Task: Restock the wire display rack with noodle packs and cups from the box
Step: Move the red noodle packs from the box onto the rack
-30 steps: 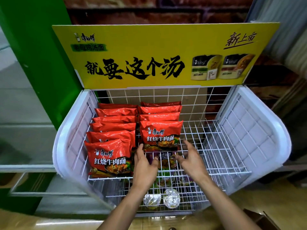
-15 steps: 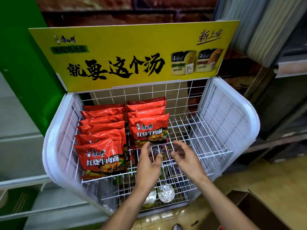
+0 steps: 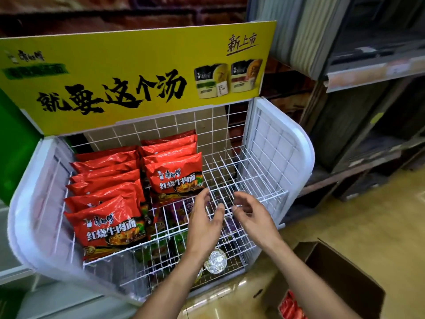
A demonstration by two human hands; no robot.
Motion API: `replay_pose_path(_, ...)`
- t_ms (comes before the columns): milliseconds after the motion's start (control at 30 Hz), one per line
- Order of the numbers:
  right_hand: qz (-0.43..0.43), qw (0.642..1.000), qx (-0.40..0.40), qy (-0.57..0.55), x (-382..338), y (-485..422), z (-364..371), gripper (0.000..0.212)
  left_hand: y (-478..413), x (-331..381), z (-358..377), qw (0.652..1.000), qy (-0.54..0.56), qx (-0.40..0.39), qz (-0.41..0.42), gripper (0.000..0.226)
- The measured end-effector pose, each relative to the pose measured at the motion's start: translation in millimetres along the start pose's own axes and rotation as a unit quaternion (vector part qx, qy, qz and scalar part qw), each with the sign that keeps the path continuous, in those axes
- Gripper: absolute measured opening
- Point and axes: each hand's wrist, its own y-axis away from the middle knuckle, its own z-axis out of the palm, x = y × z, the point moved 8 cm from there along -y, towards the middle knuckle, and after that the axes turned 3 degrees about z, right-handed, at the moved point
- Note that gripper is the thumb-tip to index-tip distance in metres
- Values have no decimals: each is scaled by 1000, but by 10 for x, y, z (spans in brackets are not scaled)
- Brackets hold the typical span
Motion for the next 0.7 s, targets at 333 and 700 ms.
replay_pose_path(333,52,996,62,-39,638,439,-930,37,257,409,1043,996,14,-75,36,52)
replay_pose_path(700,119,981,140,-63,1491,1217,-2011,38,935,577,2429,983,-30,-176,39,47)
